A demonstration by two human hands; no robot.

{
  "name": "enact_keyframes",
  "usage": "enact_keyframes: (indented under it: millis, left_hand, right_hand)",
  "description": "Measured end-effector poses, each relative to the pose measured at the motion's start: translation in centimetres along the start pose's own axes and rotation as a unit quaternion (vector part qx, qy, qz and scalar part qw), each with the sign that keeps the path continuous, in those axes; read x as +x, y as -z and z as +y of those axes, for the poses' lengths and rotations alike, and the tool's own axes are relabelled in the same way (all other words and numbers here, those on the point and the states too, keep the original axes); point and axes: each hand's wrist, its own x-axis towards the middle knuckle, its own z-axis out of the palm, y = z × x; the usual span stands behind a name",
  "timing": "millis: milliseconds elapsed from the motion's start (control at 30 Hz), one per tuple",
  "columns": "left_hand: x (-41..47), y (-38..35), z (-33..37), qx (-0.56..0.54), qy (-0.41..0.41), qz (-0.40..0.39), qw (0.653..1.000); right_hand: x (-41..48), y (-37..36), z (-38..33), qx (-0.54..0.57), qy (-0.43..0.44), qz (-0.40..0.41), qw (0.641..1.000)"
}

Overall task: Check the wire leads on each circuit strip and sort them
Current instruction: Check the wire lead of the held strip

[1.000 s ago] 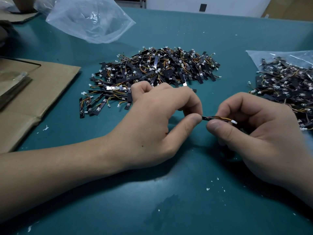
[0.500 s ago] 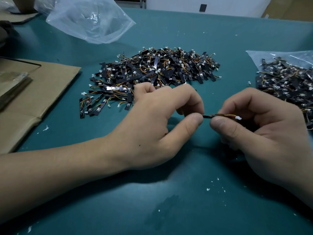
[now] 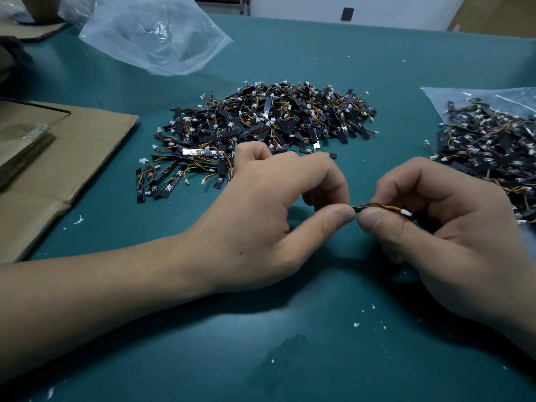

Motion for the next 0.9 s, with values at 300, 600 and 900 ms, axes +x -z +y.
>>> enact_keyframes:
  millis: [300,600,900]
  left_hand:
    - [-0.01,-0.06,-0.07,0.0,0.007,0.008,1.0]
    - [-0.03,-0.01,-0.04,-0.01,0.016,0.013,1.0]
    - [0.27,0.41,0.62,-0.028,0.072,-0.006,0.997]
  right_hand:
    - [0.03,-0.08,-0.15,0.015,-0.016,-0.001,1.0]
    - [0.13,-0.11,-0.17,0.027,-0.014,-0.01,0.999]
    - [0.05,0.11,0.02,-0.025,-0.024,-0.099,0.995]
